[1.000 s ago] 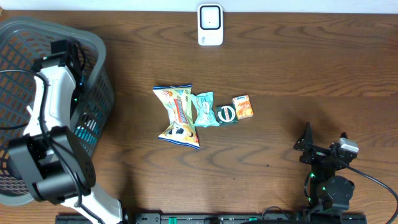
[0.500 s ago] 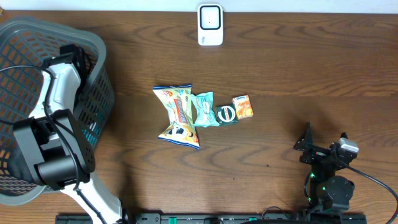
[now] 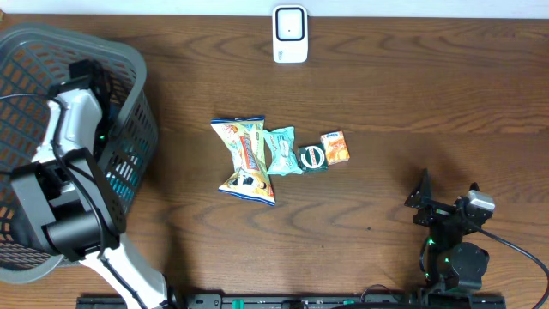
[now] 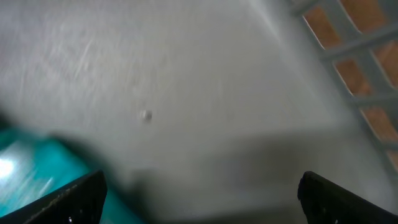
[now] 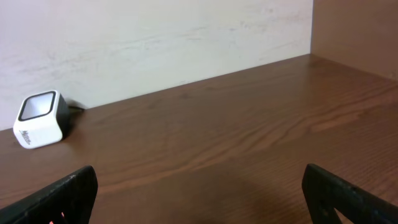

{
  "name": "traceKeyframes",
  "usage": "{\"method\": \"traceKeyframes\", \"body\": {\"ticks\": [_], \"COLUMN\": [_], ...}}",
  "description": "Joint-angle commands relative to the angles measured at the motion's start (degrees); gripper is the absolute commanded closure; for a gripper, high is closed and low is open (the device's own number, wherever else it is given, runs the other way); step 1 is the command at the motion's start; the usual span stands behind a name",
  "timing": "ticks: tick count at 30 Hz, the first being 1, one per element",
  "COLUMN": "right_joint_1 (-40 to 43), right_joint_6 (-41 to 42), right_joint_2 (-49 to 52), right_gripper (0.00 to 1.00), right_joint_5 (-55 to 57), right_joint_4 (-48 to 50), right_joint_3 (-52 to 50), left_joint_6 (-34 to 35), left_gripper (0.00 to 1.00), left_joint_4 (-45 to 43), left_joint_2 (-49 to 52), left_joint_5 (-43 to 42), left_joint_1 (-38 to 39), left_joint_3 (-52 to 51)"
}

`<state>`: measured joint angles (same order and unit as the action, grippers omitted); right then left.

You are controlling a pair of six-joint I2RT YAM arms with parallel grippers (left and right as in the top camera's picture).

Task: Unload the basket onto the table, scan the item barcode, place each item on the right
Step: 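Reach the left gripper into the basket and grasp the blue Listerine bottle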

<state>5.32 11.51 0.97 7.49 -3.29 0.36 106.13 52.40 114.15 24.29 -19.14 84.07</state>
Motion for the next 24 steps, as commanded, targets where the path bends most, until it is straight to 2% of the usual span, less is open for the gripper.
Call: {"method": "traceKeyframes", "body": {"ticks": [1, 9, 14, 24], "right_joint_1": [-0.48, -0.48, -0.48, -0.48], "right_joint_6": [0.24, 0.24, 0.24, 0.24], "right_joint_2": [-0.22, -0.22, -0.22, -0.22], "right_gripper": [0.01, 0.01, 0.01, 0.01], "right_joint_5": [0.33, 0.33, 0.33, 0.33], "right_joint_4": [-0.22, -0.22, -0.2, -0.2], "right_joint_3": [-0.04, -0.04, -0.04, -0.04], "left_joint_6": [-7.13, -7.54, -7.54, -6.34], "left_gripper": [0.02, 0.02, 0.02, 0.02], "left_joint_4": [0.26, 0.13, 0.11, 1.27], "left_joint_2": [0.2, -5.77, -8.59, -6.64], "left_joint_5": [-2.14, -16.35, -21.7, -28.02], "left_joint_1": [-2.8, -5.33, -4.87, -3.98], "left_joint_3": [-0.55, -0.52, -0.55, -2.23]}}
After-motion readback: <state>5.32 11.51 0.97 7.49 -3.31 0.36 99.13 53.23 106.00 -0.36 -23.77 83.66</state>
